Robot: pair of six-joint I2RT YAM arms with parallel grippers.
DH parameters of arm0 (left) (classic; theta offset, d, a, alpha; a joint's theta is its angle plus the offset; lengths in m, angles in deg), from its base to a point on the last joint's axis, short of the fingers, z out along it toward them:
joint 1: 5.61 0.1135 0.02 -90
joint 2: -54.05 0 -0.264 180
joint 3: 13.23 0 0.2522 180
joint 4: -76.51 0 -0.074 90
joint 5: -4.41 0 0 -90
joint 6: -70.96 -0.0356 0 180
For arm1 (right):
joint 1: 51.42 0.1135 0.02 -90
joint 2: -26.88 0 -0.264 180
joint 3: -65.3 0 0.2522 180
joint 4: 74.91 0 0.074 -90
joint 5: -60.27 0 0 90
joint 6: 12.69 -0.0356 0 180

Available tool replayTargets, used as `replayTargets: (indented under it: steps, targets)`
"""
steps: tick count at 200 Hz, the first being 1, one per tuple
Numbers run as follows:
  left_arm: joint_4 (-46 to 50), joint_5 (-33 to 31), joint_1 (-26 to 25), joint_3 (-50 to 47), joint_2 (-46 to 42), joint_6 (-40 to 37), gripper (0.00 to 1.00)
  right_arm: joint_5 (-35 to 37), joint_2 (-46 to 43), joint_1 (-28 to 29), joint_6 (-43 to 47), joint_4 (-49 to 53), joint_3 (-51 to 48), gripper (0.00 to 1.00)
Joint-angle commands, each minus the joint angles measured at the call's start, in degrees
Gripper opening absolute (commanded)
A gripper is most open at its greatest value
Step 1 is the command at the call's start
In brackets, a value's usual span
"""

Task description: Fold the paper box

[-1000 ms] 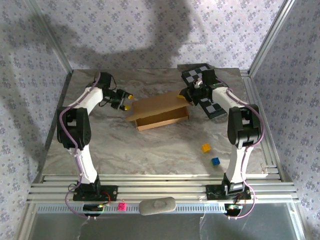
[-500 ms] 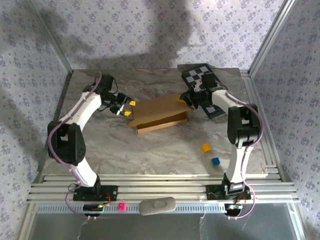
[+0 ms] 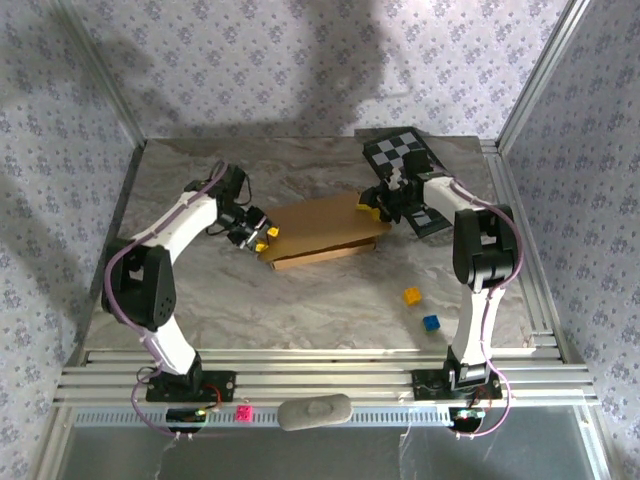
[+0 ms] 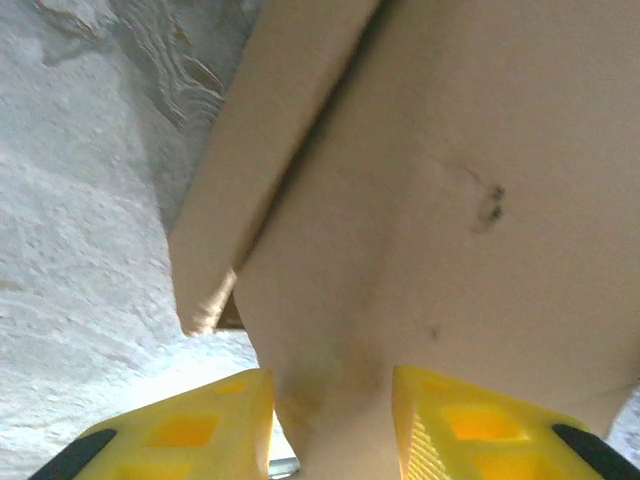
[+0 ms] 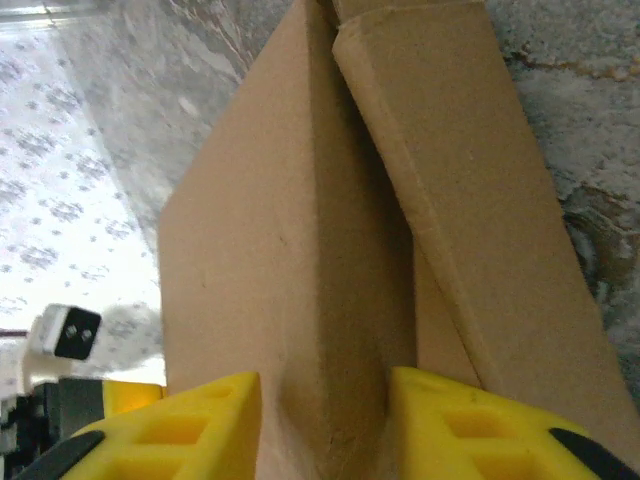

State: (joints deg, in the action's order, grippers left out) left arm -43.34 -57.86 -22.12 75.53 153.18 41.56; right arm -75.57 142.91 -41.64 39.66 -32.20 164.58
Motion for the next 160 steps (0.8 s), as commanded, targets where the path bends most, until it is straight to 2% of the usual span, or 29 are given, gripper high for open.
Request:
replayTargets:
  steps: [1, 33, 75, 123, 160]
  targets:
    - [2.99, -2.69, -0.18, 1.05, 1.98, -3.72, 0.35, 2.59, -0.44, -0.67, 5.31, 8.98, 2.61, 0.42]
    - [4.67, -5.28, -0.19, 1.55, 2.55, -5.98, 0.34, 6.44, -2.47, -1.19, 8.19, 14.51, 4.83, 0.47]
    - [5.52, -6.72, -0.18, 2.90, 2.53, -7.80, 0.35, 9.73, -3.51, -1.62, 9.96, 19.23, 5.80, 0.47]
    - [9.89, -10.27, 0.99, 6.80, 1.30, -13.04, 0.41, 13.97, -9.27, -0.69, 8.52, 18.72, 1.95, 0.47]
    - [10.79, -9.77, 1.48, 7.43, 1.67, -19.06, 0.43, 12.74, -12.93, -0.48, 6.91, 17.04, -2.76, 0.47]
